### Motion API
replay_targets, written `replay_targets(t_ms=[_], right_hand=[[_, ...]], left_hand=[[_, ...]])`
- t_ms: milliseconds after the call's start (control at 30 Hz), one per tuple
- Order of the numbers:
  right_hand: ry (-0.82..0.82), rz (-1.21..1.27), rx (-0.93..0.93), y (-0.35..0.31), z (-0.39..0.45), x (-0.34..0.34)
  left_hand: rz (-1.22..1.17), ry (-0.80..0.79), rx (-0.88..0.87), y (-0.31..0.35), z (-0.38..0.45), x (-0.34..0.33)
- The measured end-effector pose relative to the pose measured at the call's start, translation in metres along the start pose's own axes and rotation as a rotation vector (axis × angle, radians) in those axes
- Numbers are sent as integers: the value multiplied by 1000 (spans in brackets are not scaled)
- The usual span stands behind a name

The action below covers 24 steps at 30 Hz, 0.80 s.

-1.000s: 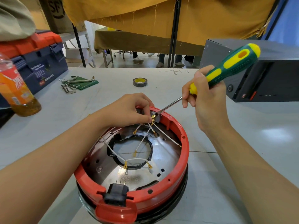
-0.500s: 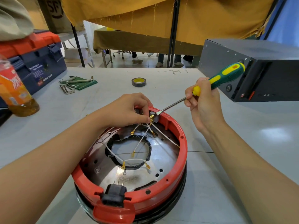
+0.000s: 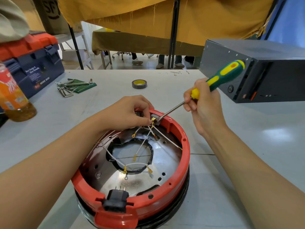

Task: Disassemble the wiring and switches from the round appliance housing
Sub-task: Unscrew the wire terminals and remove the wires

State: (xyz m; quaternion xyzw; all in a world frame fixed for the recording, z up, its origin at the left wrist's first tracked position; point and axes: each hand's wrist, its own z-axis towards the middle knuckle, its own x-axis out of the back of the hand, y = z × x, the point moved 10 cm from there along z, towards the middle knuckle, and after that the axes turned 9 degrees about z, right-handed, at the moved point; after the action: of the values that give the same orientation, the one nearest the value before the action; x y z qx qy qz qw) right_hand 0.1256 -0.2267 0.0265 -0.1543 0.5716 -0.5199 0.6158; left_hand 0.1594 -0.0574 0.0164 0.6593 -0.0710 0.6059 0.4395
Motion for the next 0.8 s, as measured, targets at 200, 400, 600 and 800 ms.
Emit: replay_targets(t_ms=[200,400,600,800], right_hand=[[-43,-75,102,-17,-4,-7],[-124,-114,172,-28,-10,-17],[-200,-180,250,-38,-17,-30],[-283,-232,289,-41,-23,-40]], left_hand=[[0,8,7,-2,0,0],[-4,10,18,-3,0,-1],[-7,22,15,-2,0,-1],[3,22,22,-3,1,-2]])
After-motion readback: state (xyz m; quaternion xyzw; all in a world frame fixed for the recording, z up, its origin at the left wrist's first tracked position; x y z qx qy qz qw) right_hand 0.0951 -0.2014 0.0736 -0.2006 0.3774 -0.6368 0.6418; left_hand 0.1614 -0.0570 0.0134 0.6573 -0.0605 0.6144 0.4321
